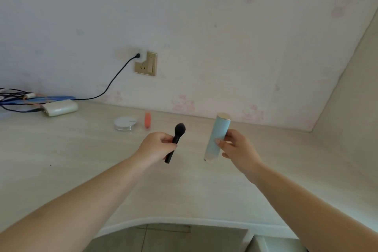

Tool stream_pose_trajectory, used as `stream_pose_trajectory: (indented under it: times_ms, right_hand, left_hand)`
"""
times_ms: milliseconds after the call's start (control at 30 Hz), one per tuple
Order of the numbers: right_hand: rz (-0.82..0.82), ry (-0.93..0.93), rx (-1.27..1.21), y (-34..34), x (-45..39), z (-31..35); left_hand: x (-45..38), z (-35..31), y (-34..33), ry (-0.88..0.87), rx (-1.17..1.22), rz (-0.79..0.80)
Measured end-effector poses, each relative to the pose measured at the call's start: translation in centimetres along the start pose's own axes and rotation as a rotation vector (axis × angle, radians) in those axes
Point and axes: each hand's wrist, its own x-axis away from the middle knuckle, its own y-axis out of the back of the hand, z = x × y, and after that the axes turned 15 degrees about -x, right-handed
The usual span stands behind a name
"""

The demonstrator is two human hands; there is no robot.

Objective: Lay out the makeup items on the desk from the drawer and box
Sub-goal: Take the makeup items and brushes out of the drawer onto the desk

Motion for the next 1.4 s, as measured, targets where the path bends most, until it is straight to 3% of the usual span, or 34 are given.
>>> stream_pose_trajectory:
  times_ms: [433,767,1033,1400]
  right_hand:
    - [-0.050,-0.015,-0.032,-6.7,-9.3,-4.3]
    - [-0.042,-0.025,0.000,-7.9,-14.0,-5.7]
    - [-0.015,0.032,0.047,-8.6,-15.2,-7.5]
    - [0.010,-0.035,0.175,-8.7,-15.2,-9.3]
  left_hand:
    - [-8.3,3.6,0.2,0.066,-0.058,-0.161]
    - [-12.9,4.3,-0.9,0.054,-0.290,-0.208]
    - [-14.1,5.1,-1.4,0.011,-0.499,-0.269]
    - [-14.7,4.9,-1.8,0.005,-0.634,-0.309]
